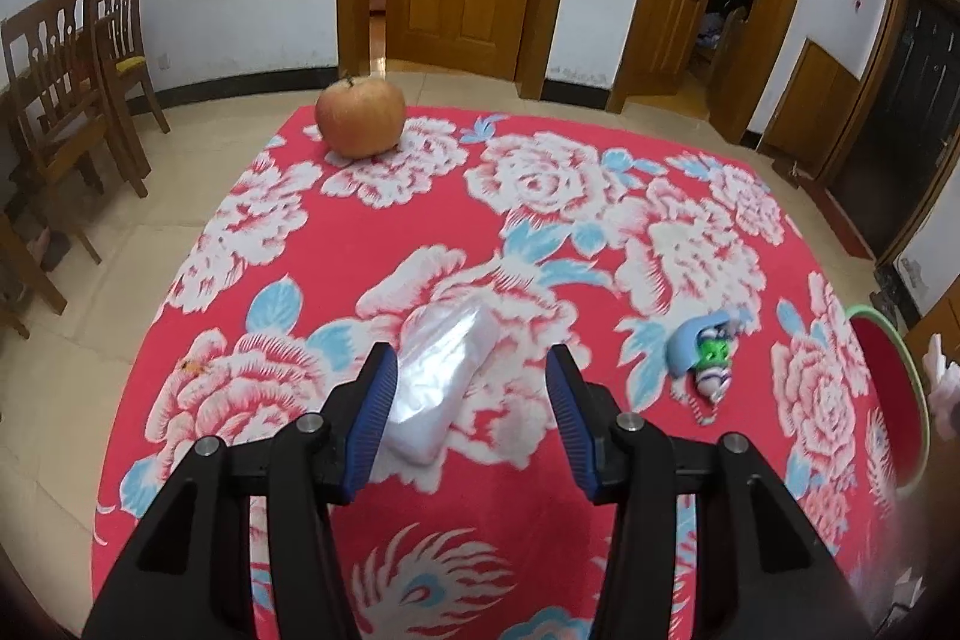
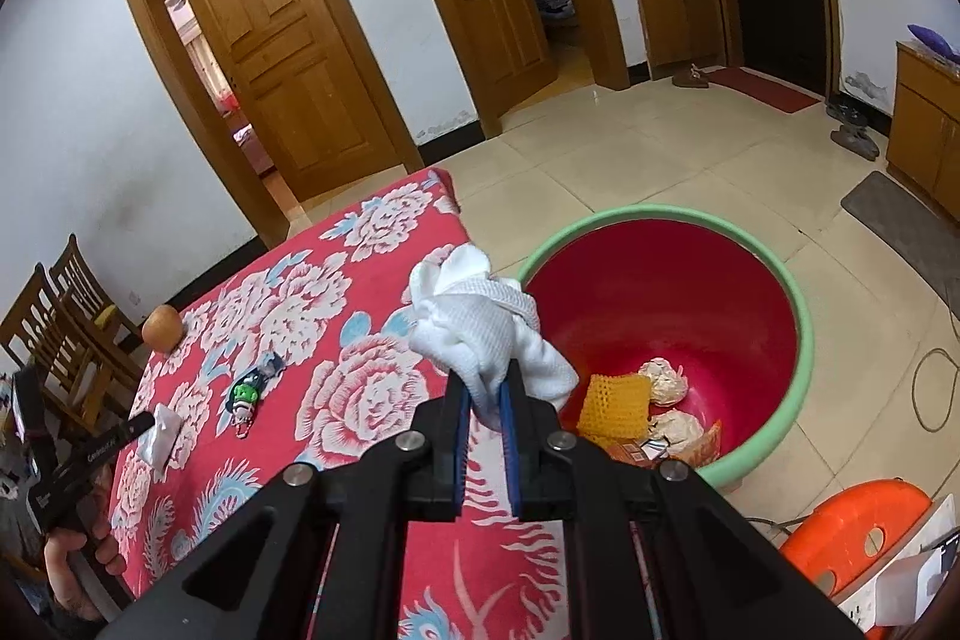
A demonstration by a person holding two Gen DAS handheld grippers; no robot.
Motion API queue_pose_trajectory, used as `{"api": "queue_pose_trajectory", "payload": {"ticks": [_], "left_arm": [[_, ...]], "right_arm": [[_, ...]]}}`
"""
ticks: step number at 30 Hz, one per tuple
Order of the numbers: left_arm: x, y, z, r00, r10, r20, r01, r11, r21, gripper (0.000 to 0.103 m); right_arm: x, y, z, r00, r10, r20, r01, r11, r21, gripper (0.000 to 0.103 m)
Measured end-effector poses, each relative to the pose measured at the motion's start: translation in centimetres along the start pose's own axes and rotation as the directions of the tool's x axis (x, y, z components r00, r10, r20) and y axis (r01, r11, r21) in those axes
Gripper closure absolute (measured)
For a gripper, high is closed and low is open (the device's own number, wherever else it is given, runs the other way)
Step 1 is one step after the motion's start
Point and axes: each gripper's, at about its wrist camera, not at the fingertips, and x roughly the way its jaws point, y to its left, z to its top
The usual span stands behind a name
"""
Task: Collect trash
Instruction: 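Carry the white cloth over the red basin with the right tool while the left tool holds the bag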
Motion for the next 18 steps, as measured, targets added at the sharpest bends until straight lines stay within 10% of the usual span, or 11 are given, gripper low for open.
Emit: {"api": "queue_pose_trajectory", "payload": {"ticks": [11,18], "left_arm": [[1.9,0.8,-0.5,0.996,0.069,-0.054,-0.067,0.997,0.033,0.044],[2.8,1.7,-0.5,0.994,0.077,-0.072,-0.077,0.997,0.008,0.07]], "right_arm": [[0.2,-2.4,-0.2,1.0,-0.012,-0.003,0.012,0.998,0.054,0.092],[0.3,-3.4,-0.5,1.0,-0.013,-0.005,0.013,0.997,0.075,0.092]]}}
